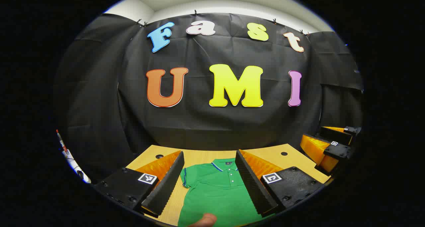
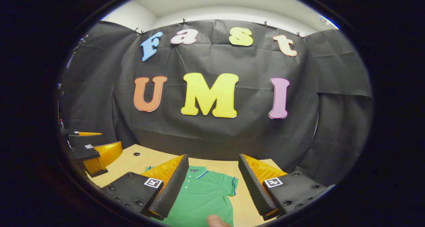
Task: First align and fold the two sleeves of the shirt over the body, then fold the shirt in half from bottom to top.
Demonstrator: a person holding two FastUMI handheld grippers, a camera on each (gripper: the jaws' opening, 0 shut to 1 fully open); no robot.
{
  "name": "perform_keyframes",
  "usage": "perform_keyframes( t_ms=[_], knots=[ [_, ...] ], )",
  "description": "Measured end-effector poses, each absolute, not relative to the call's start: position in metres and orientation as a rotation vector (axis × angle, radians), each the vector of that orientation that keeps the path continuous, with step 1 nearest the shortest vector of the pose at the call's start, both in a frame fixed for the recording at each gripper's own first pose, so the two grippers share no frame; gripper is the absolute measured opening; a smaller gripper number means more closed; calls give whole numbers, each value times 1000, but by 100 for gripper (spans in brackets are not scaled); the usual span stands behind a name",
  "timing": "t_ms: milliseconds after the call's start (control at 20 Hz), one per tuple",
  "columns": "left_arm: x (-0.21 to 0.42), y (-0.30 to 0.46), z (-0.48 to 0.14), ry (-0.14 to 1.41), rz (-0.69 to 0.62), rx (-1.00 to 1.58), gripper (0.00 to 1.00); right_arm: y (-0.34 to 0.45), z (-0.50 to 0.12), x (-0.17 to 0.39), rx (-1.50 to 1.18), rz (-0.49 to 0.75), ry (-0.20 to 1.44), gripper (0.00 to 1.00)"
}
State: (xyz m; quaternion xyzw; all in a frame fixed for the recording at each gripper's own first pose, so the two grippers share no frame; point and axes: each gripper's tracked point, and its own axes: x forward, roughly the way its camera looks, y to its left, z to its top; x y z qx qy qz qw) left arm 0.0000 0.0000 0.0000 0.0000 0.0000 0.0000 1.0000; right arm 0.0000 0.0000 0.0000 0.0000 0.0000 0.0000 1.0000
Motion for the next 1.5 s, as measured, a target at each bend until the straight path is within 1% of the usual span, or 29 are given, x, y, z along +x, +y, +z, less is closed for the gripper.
perform_keyframes(
  t_ms=[50,200,250,400,650,700,800,850,1100,1150,1200,1350,1400,1450,1500],
  knots=[
    [0,-1,-1,2,-2,-1,99,-1,-1,0,-2,1,2,95],
    [1,-3,-4,11,3,-3,99,-4,0,0,4,2,0,94],
    [0,-3,-4,10,7,-3,99,-4,-1,1,4,2,0,96],
    [1,-7,-6,14,4,-10,99,-9,-2,1,6,-2,6,94],
    [5,-13,-11,20,8,-2,99,-11,-8,4,2,13,22,94],
    [5,-14,-11,22,10,-1,99,-12,-11,5,3,14,29,95],
    [7,-16,-13,26,12,2,99,-15,-16,9,12,19,42,94],
    [7,-18,-14,27,9,1,99,-18,-22,12,14,15,54,95],
    [13,-21,-8,14,16,12,99,-42,-62,37,32,-12,139,94],
    [14,-21,-7,13,23,15,99,-47,-73,44,34,-15,157,95],
    [15,-21,-6,14,30,16,99,-52,-84,52,32,-18,175,94],
    [16,-22,-3,23,69,12,99,-65,-121,81,23,-19,230,94],
    [15,-22,-2,29,86,3,99,-69,-135,91,17,-15,258,95],
    [14,-26,-1,34,93,-11,99,-71,-150,101,16,-11,288,94],
    [12,-28,0,42,106,-23,99,-76,-163,111,19,-8,317,95]
  ],
)
